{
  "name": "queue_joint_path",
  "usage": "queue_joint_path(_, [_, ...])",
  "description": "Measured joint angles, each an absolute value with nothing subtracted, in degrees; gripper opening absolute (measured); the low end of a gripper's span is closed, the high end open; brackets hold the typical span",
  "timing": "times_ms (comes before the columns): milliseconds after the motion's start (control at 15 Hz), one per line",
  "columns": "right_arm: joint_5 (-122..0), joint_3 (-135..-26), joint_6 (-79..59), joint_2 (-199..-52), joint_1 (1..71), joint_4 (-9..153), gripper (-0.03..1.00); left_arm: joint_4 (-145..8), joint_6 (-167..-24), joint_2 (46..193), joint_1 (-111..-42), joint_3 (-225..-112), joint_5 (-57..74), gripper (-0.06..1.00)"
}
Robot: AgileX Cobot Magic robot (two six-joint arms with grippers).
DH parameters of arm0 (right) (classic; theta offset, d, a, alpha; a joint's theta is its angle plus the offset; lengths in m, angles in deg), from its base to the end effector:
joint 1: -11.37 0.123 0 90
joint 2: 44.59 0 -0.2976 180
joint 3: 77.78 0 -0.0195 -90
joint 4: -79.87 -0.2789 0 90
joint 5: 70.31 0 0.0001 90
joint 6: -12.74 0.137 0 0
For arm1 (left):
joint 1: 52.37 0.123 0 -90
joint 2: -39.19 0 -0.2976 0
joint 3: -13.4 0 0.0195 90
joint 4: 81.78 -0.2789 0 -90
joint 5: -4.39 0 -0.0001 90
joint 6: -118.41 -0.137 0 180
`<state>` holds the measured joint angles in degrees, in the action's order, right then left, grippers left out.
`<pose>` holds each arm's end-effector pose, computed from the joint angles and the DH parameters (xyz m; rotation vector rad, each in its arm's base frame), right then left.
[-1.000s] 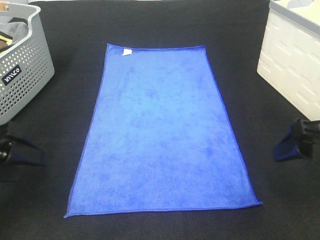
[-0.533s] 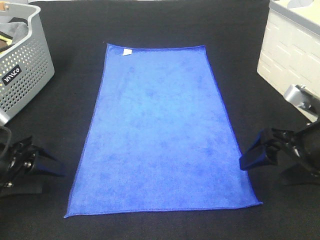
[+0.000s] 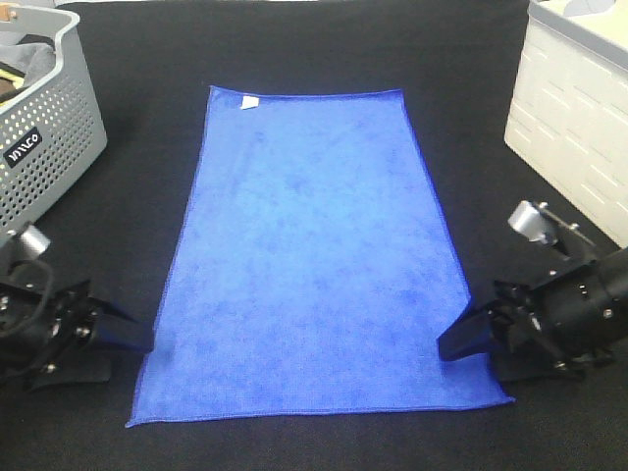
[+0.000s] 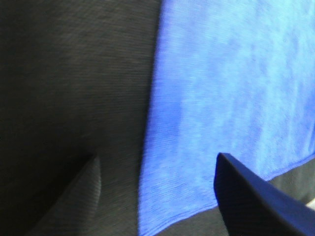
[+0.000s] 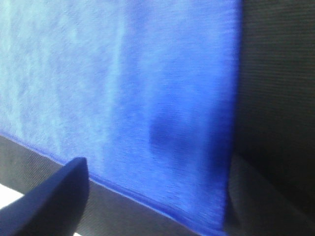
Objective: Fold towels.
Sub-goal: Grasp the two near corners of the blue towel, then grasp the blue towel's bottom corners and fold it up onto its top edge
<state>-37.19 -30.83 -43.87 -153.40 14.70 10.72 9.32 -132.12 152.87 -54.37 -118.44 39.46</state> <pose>0.2465 0.0845 0.0429 0.0640 2.8965 0.8208 0.2584 -0.0879 0.0306 -0.3109 2.7751 -0.9555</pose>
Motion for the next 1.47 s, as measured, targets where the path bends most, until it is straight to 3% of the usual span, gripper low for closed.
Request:
queue_joint_path(333, [-39.6, -30.9, -44.2, -154.4, 18.3, 4.7, 0.62, 11.3, -130.3, 156.6, -60.0, -123.1, 40.5, 0.63])
queue_joint_path(400, [-41.2, -30.9, -44.2, -154.6, 18.3, 4.5, 0.49, 11.4, -129.5, 157.8, -61.4, -124.5, 40.6, 0.58])
queue_joint_path(533, [-43.1, -30.9, -44.2, -154.7, 18.3, 4.3, 0.28, 11.7, -128.0, 158.6, -62.1, -124.9, 39.9, 0.41])
queue_joint_path(733, [-44.0, -30.9, -44.0, -154.7, 18.3, 4.3, 0.00, 11.0, -127.4, 159.1, -62.2, -124.9, 38.1, 0.04])
queue_joint_path(1000, [-41.2, -30.9, -40.3, -154.7, 18.3, 5.7, 0.00, 5.5, -123.6, 156.4, -62.2, -124.9, 38.1, 0.00])
queue_joint_path(1467, [-37.3, -30.7, -29.0, -145.4, 18.3, 15.5, 0.00, -20.8, -102.5, 146.5, -62.2, -124.9, 41.1, 0.00])
